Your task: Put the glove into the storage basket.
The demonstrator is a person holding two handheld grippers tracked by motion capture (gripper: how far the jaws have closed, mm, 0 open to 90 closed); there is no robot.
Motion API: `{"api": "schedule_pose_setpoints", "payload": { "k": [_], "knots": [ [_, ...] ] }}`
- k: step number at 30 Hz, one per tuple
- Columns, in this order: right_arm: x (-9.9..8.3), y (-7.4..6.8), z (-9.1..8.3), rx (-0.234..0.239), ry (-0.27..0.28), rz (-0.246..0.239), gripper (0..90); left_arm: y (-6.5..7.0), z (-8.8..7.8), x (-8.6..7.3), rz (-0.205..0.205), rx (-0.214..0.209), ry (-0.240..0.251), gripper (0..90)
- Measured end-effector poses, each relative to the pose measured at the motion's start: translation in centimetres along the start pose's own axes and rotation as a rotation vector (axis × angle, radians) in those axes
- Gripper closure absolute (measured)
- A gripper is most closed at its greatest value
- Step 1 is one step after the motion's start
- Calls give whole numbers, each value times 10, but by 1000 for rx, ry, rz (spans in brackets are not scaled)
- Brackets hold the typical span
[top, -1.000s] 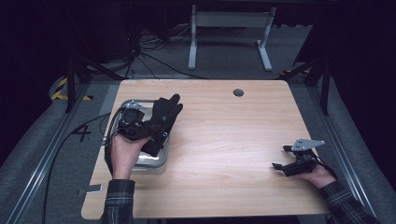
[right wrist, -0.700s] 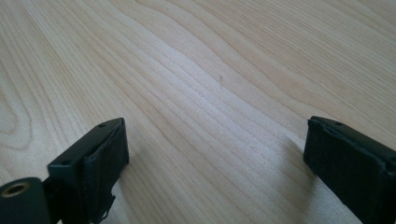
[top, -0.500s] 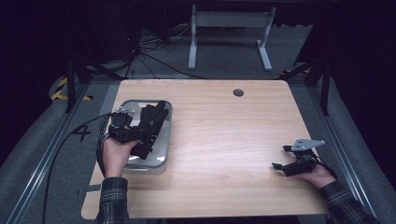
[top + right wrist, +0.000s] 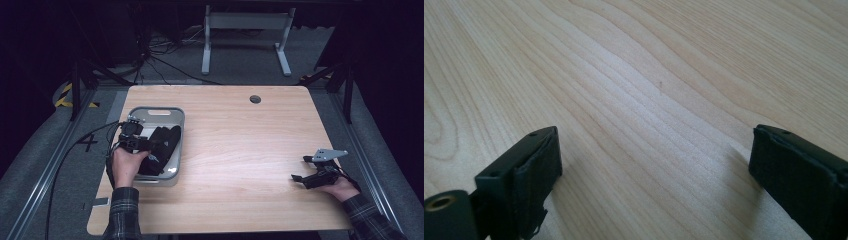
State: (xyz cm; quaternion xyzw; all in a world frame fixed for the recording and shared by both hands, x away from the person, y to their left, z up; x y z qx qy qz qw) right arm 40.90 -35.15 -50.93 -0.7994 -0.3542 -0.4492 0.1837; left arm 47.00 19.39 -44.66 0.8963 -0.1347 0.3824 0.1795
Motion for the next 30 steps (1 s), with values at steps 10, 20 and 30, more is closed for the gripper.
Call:
{"api": "schedule_pose_setpoints", "payload": {
  "k": [10, 20, 30],
  "knots": [
    [0, 0, 0, 0, 0, 0, 71, 12, -10, 10, 53, 9, 63, 194],
    [0, 0, 0, 0, 0, 0, 71, 51, -12, 25, 100, -72, 103, 161],
    [0, 0, 0, 0, 0, 0, 70, 94, -4, 24, 149, -157, 126, 157]
  ]
}}
Point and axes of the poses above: each handheld gripper's, and its own axes: z roughly forward along the jaws, x roughly out of its top, y roughly to its right, the point moved 6 cm from there along z, roughly forward along the jaws, and after that the axes turned 12 degrees about y, right-handed, at the moved point
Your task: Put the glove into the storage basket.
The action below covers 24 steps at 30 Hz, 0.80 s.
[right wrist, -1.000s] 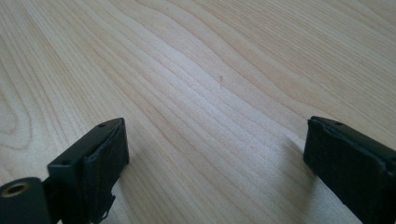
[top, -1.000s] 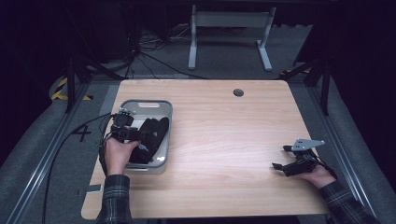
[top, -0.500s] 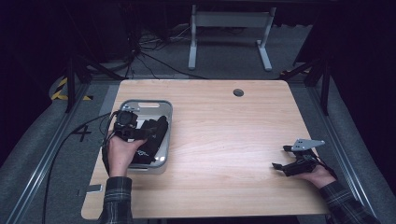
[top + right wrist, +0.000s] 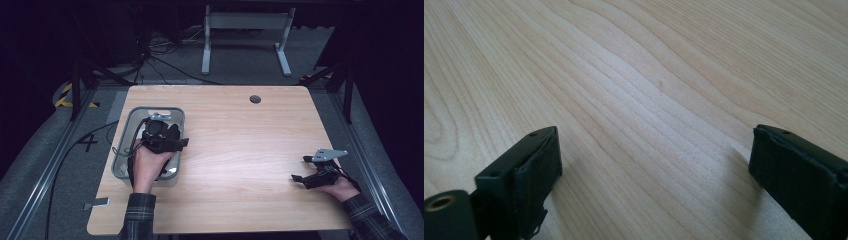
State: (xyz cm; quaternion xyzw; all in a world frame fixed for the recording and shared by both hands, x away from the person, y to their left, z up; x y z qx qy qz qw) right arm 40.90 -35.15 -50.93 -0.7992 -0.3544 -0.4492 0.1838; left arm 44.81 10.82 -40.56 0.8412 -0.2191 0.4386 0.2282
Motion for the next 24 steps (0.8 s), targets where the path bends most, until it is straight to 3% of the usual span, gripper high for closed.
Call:
{"api": "schedule_pose_setpoints", "payload": {
  "k": [9, 15, 24],
  "knots": [
    [0, 0, 0, 0, 0, 0, 71, 41, 15, -7, 48, -54, 18, 147],
    [0, 0, 0, 0, 0, 0, 71, 60, 22, -10, 74, -87, 19, 147],
    [0, 0, 0, 0, 0, 0, 71, 95, 41, -32, 106, -170, 2, 147]
  ]
}}
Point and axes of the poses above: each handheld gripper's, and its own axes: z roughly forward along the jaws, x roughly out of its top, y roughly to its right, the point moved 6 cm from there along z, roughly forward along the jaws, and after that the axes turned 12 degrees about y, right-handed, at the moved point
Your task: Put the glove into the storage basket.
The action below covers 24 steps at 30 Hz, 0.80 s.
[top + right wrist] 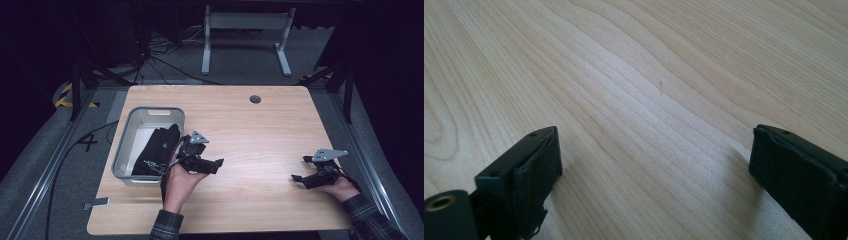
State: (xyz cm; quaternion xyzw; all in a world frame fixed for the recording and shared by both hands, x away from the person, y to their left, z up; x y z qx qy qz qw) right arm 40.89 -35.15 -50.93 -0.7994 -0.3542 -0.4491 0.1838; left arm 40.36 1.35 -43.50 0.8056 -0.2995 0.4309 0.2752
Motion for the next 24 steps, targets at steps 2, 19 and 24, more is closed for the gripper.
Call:
{"api": "schedule_pose_setpoints", "payload": {
  "k": [2, 19, 24],
  "knots": [
    [0, 0, 0, 0, 0, 0, 71, 6, 5, -4, 8, -6, 0, 146],
    [0, 0, 0, 0, 0, -1, 70, 44, 49, -38, 71, -61, -29, 143],
    [0, 0, 0, 1, 0, -2, 68, 52, 63, -49, 101, -63, -75, 124]
  ]
}}
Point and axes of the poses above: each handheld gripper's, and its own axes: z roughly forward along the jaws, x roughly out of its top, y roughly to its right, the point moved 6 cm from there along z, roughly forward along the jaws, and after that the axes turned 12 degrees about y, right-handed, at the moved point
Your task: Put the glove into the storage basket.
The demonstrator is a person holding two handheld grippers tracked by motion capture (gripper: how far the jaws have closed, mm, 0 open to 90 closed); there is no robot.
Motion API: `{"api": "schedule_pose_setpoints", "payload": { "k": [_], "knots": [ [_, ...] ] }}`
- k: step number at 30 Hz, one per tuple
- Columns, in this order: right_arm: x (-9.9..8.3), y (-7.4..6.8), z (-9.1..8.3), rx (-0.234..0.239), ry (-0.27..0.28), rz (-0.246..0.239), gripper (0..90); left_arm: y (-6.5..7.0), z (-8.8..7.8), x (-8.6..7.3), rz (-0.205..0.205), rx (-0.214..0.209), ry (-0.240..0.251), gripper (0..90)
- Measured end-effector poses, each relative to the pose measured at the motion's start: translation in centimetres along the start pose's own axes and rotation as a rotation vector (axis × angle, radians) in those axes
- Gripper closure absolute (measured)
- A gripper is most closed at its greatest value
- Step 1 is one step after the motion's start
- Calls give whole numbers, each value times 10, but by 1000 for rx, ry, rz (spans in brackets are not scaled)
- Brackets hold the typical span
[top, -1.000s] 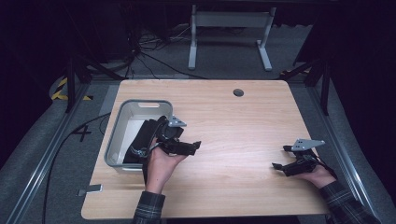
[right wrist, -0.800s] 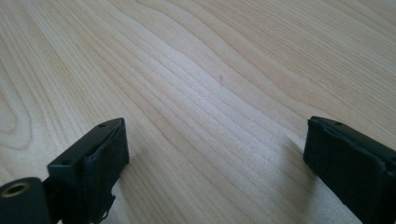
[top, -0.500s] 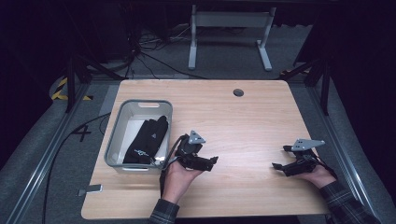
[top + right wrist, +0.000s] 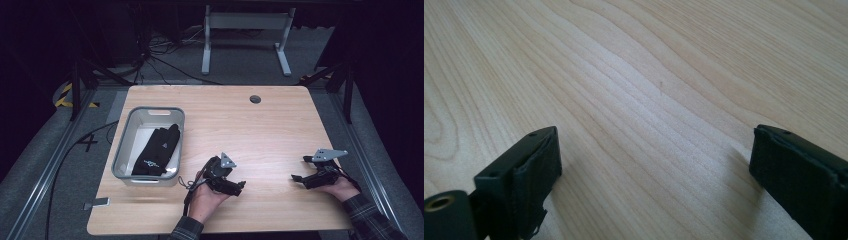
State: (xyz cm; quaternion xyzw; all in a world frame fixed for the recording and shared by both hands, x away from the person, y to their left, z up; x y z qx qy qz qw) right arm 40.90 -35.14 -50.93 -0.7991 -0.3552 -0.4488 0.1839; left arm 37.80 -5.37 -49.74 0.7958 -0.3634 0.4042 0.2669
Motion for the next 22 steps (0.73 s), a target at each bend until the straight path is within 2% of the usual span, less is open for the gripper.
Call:
{"api": "schedule_pose_setpoints", "payload": {
  "k": [4, 7, 12, 14, 22],
  "knots": [
    [0, 0, 0, 0, 0, 0, 67, 4, 8, -3, 12, -4, -7, 121],
    [0, 0, 0, 2, 0, 0, 67, 5, 15, -9, 57, 24, -34, 120],
    [0, 0, 0, 2, 0, -1, 66, 5, 21, -12, 104, 47, -24, 53],
    [0, 0, 0, 2, -1, -2, 66, 6, 22, -12, 105, 48, -32, 25],
    [0, 0, 0, 2, -1, -2, 66, 6, 22, -12, 106, 44, -33, 17]
  ]
}}
Point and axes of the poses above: each handheld gripper's, and its own axes: z roughly forward along the jaws, x roughly out of its top, y roughly to its right, the point moved 6 cm from there along z, roughly forward along the jaws, and after that the axes turned 12 degrees about y, right-handed, at the moved point
